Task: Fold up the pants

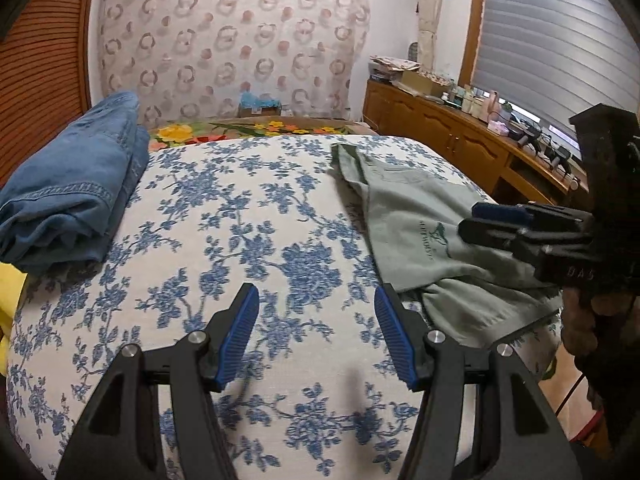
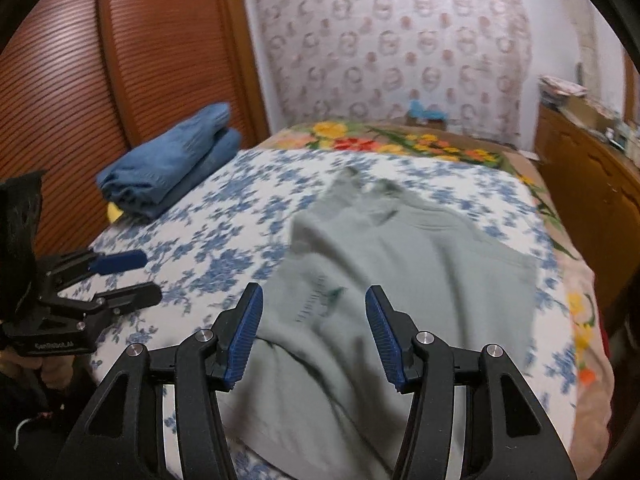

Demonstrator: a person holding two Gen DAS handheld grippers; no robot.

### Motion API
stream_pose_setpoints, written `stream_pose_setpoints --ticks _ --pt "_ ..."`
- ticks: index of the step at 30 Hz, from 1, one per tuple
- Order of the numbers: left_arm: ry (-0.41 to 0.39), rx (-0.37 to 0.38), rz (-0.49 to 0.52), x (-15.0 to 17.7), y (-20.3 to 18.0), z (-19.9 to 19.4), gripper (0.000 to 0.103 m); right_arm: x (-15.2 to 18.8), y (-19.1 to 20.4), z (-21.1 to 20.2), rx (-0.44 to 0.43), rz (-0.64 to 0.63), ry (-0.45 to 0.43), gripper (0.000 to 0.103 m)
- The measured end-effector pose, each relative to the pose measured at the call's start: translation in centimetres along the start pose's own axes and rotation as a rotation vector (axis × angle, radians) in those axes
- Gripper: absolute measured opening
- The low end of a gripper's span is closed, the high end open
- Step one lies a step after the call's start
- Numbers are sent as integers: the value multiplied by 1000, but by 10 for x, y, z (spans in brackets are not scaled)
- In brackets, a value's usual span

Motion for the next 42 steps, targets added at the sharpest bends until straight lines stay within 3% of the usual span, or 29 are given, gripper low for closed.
stream_pose_setpoints --ticks 11,26,28,33,38,42 --pt "4 -22 -22 7 16 -2 60 11 26 53 -48 -61 126 54" --pt "11 -30 -42 12 27 -3 60 22 39 70 70 -203 162 56" --pt "13 -28 -42 14 26 -3 60 22 38 69 78 -199 156 49" --pt "33 -21 -33 21 21 1 60 16 27 67 74 -142 139 16" --pt "43 -14 -17 22 13 5 60 3 16 56 -17 -40 108 8" --pt "49 -9 13 20 5 8 60 -7 11 44 15 -45 69 7"
Point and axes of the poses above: each gripper's, at about its wrist camera, not at the fingertips, and z roughly the way its jaws point, y to its left, x to its underside, the point moved 5 cm from there along z, roughly the way its jaws point, and after that the axes turned 6 degrees about z, right-handed, at the moved point
